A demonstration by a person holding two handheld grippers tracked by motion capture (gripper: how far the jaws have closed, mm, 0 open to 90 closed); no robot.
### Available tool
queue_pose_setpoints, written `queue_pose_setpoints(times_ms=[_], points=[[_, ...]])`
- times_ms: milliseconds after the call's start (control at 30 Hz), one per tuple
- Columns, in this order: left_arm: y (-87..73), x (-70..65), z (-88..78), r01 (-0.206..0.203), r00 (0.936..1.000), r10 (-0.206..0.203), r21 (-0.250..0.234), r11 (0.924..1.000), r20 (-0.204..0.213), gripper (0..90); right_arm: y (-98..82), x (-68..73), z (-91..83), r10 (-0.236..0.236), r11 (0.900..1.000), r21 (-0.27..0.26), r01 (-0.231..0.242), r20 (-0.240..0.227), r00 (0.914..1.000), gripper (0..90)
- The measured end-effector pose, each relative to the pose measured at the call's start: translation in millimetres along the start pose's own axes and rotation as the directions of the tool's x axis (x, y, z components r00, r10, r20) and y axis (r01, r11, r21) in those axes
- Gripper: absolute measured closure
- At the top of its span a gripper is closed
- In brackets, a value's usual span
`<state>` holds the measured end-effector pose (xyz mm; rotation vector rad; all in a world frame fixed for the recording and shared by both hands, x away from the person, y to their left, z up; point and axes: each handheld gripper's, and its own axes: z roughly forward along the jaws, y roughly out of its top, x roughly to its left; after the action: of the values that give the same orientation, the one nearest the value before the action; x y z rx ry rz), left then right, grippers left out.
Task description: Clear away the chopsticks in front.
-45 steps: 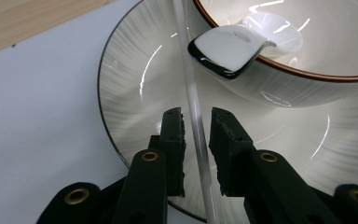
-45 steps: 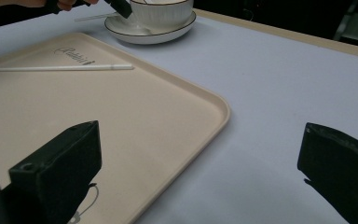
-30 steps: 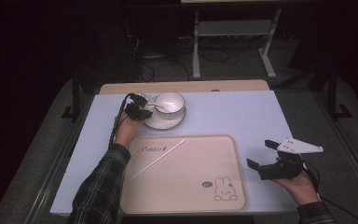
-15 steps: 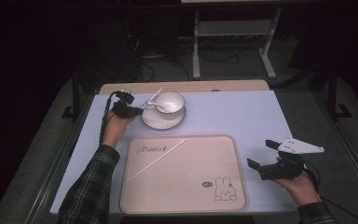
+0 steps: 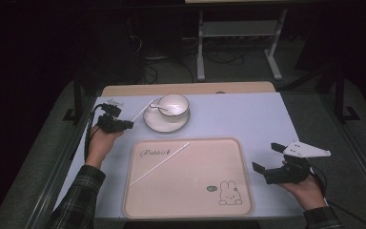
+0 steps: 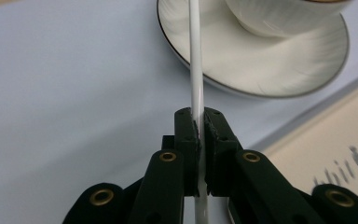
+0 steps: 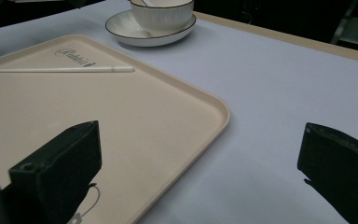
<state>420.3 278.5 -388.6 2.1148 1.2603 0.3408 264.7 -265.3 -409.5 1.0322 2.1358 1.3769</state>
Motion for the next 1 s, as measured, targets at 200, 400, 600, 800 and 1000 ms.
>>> queue_pose_setpoints(times_ms=[200, 400, 600, 800, 1000], points=[[-23.5, -10.9, -13.0, 0.005, 0.9998, -0.005, 0.000, 1.0000, 0.020, 84.9, 0.2, 0.3, -0.1, 0.001, 1.000, 0.001, -0.001, 0.002, 1.0000, 0.0], [-43.6, -24.7, -28.5, -0.014, 0.9995, 0.014, -0.002, 0.9999, 0.027, 84.9, 0.6, 0.8, -0.1, -0.002, 1.000, -0.001, 0.002, 0.003, 1.0000, 0.0], [-59.6, -50.6, -40.2, -0.047, 0.9961, 0.048, -0.012, 0.9988, 0.075, 84.9, 1.0, 2.0, 0.7, -0.005, 1.000, 0.002, 0.005, 0.000, 1.0000, 0.0], [-66.9, -80.1, -38.7, -0.079, 0.9861, 0.079, -0.004, 0.9969, 0.146, 84.9, 1.6, 3.1, 1.3, -0.009, 1.000, 0.002, 0.009, -0.001, 1.0000, 0.0], [-66.2, -106.6, -25.1, -0.124, 0.9723, 0.117, 0.025, 0.9919, 0.203, 84.9, 1.7, 3.0, 1.6, -0.010, 1.000, 0.003, 0.010, -0.002, 1.0000, 0.0]])
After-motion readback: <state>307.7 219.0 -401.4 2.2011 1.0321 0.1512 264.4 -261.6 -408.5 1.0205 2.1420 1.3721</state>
